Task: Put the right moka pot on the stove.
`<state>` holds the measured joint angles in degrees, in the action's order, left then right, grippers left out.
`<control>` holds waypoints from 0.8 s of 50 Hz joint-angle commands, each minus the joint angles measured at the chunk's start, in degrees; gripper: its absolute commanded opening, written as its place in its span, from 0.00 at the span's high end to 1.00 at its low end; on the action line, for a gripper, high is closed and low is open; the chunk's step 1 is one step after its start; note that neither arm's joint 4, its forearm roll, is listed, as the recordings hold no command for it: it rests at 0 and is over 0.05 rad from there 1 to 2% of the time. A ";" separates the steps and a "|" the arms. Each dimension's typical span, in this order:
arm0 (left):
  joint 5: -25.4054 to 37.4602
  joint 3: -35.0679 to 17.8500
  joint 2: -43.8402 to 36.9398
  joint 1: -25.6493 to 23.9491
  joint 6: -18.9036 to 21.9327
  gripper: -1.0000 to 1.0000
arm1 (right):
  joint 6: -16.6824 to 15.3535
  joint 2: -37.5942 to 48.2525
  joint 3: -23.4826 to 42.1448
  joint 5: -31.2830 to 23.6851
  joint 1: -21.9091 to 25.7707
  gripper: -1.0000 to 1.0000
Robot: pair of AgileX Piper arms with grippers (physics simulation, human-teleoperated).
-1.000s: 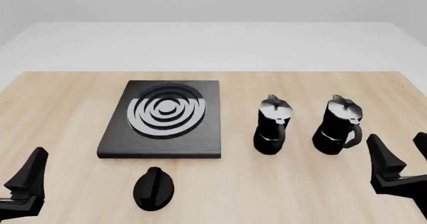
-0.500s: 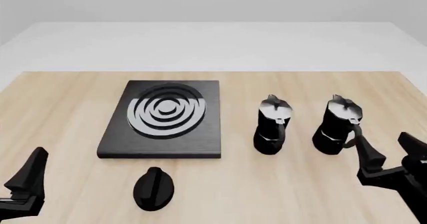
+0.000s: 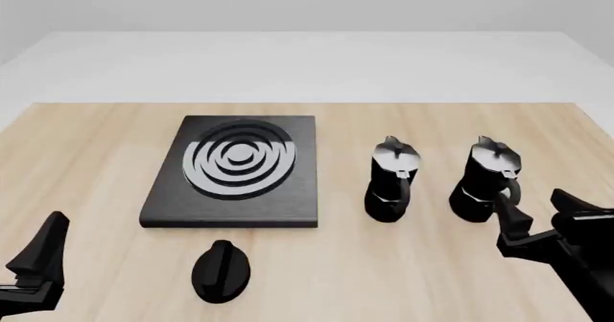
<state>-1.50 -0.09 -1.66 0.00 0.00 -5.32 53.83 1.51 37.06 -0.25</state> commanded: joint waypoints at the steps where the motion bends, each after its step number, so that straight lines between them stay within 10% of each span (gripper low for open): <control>1: 0.00 0.00 -0.01 0.01 0.01 0.00 | 0.04 5.54 1.10 3.46 -0.12 0.00; 40: -0.01 0.00 -0.03 0.01 0.01 0.00 | 0.64 18.01 3.93 11.21 -2.37 0.00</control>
<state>-1.49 -0.09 -1.65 0.00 0.01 -5.27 69.08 4.80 46.66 -2.47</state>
